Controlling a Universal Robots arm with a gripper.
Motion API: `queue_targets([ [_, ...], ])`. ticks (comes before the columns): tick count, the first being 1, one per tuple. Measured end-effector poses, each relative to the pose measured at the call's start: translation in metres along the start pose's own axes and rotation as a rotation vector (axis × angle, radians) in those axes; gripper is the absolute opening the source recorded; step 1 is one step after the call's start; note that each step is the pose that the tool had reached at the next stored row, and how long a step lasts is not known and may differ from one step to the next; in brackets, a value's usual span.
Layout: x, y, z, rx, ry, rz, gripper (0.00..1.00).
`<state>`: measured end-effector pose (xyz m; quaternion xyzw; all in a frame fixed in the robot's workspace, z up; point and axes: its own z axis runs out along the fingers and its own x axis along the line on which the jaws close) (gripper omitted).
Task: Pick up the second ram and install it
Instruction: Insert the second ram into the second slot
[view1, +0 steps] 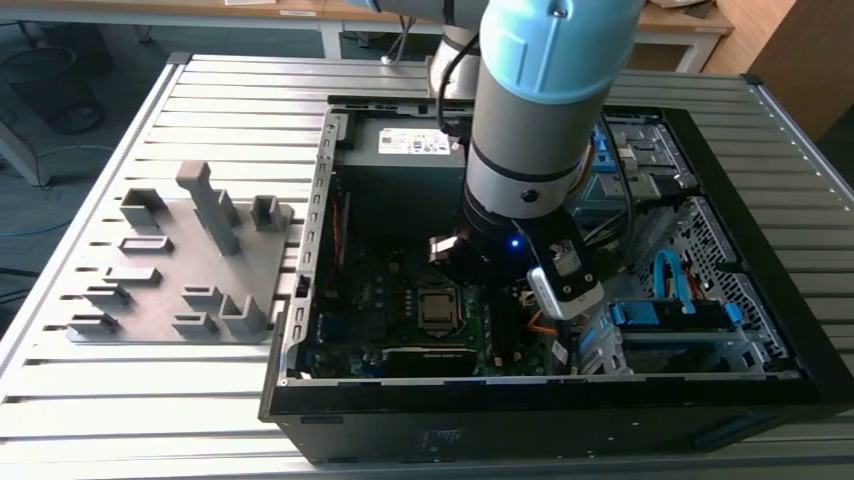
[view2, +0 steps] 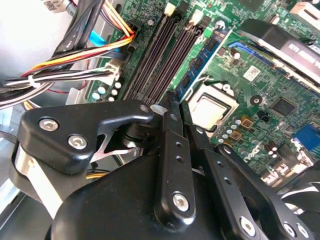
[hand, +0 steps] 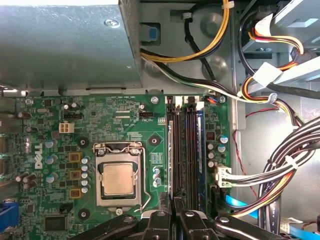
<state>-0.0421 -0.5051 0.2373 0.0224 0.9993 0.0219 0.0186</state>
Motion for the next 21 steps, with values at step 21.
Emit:
queue_targets([
  [21, -0.0030, 0.0004, 0.0071, -0.0001, 0.0000, 0.000, 0.14],
])
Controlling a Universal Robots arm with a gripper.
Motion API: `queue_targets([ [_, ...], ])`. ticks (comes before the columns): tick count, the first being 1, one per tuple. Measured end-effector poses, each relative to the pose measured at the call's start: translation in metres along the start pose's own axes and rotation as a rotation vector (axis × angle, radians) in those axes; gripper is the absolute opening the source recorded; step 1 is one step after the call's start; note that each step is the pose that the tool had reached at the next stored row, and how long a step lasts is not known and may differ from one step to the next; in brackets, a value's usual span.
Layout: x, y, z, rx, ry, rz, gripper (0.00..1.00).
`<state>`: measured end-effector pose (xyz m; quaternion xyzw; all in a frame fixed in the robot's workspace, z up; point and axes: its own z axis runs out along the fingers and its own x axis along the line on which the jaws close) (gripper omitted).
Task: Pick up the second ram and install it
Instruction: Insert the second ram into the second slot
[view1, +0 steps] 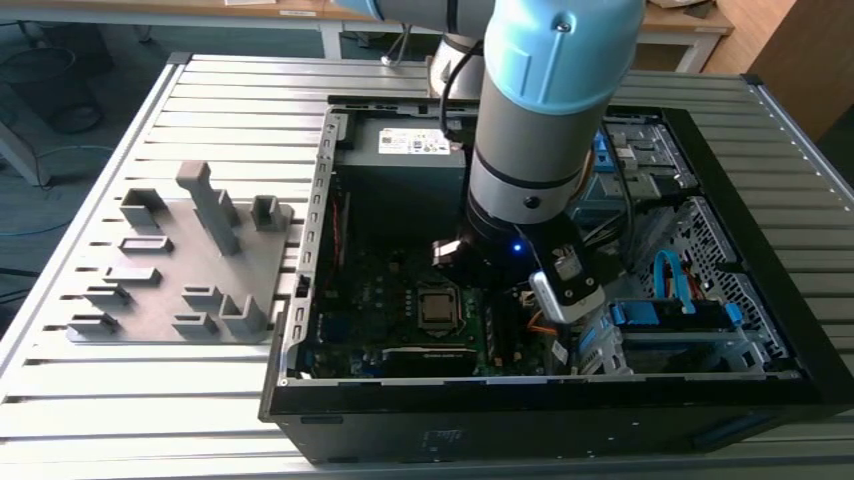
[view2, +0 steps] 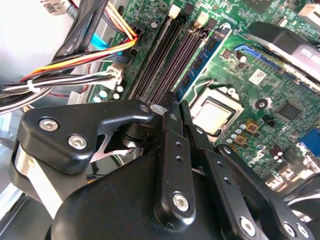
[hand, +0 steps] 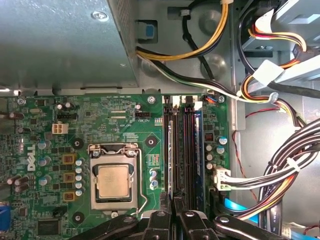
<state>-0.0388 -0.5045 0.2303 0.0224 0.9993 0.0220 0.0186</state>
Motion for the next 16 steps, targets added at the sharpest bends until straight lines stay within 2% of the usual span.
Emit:
queue_targets([
  [16, 0.0001, -0.0004, 0.0077, 0.0001, 0.0001, 0.000, 0.14],
])
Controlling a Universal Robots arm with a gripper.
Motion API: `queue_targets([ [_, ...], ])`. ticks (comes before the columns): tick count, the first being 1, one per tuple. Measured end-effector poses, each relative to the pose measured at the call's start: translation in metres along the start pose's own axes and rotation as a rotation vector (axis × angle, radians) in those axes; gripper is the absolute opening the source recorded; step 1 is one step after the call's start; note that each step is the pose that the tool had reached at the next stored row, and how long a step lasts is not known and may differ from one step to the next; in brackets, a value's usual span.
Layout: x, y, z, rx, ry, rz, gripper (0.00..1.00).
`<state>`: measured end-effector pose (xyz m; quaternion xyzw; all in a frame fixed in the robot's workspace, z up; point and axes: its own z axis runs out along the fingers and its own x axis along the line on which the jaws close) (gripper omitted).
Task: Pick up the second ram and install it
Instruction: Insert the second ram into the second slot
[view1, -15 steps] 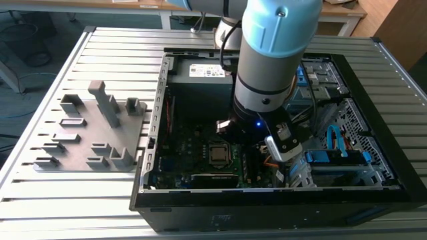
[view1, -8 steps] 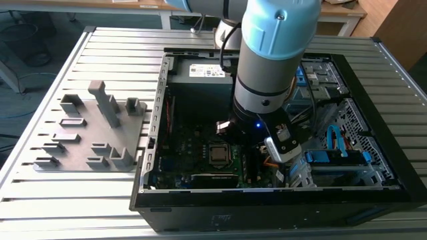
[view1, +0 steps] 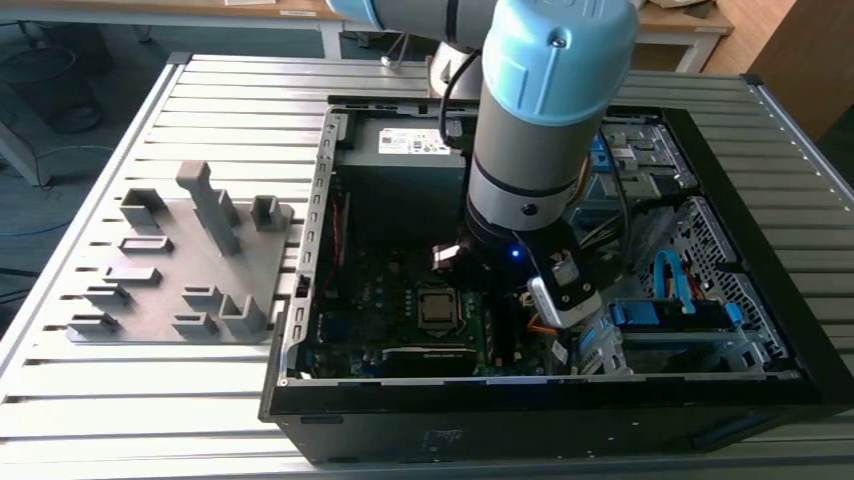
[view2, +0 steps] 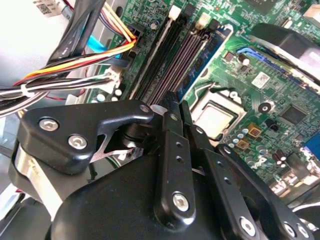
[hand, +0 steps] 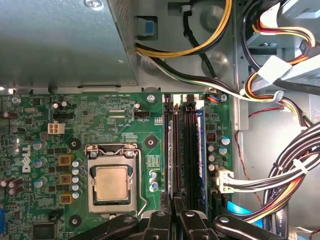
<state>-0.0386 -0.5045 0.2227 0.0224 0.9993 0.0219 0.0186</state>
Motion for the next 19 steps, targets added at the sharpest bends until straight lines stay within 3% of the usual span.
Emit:
queue_targets([
  [19, 0.0001, -0.0004, 0.0079, 0.0004, 0.0001, 0.000, 0.14],
])
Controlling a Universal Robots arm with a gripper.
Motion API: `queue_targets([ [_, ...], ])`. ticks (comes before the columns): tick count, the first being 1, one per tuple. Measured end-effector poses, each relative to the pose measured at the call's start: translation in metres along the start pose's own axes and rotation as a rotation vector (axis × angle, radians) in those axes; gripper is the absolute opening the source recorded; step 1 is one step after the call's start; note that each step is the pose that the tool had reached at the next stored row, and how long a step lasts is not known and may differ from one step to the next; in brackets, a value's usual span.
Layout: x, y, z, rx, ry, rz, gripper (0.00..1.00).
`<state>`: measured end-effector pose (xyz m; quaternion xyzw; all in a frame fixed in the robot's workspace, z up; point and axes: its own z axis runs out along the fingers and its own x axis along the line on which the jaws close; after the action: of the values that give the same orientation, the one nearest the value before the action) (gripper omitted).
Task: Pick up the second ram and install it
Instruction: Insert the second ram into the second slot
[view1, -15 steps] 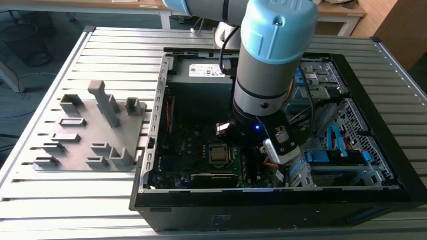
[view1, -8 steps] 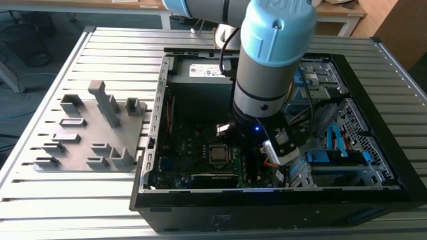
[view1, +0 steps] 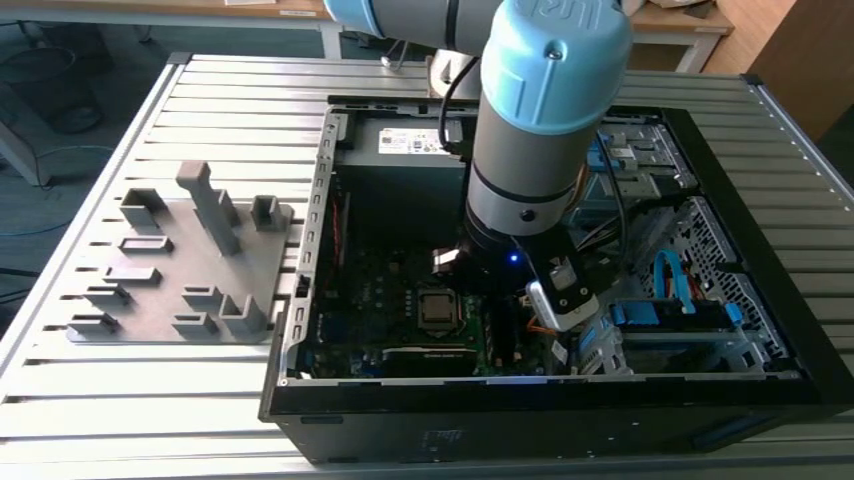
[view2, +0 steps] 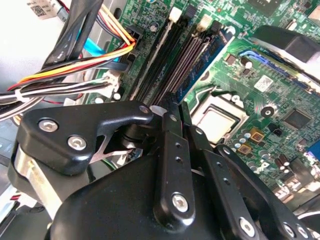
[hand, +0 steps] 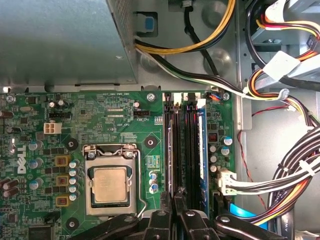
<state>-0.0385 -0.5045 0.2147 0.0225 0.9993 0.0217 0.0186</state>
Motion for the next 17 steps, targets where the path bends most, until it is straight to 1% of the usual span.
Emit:
queue_targets([
  [11, 0.0000, 0.0000, 0.0011, -0.0003, -0.0003, 0.000, 0.14],
  [14, -0.0003, 0.0006, -0.0021, -0.0038, -0.0022, 0.000, 0.14],
  [16, -0.0003, 0.0004, -0.0083, -0.0006, -0.0015, 0.000, 0.14],
  [17, -0.0004, 0.0006, -0.0108, -0.0010, -0.0018, 0.000, 0.14],
])
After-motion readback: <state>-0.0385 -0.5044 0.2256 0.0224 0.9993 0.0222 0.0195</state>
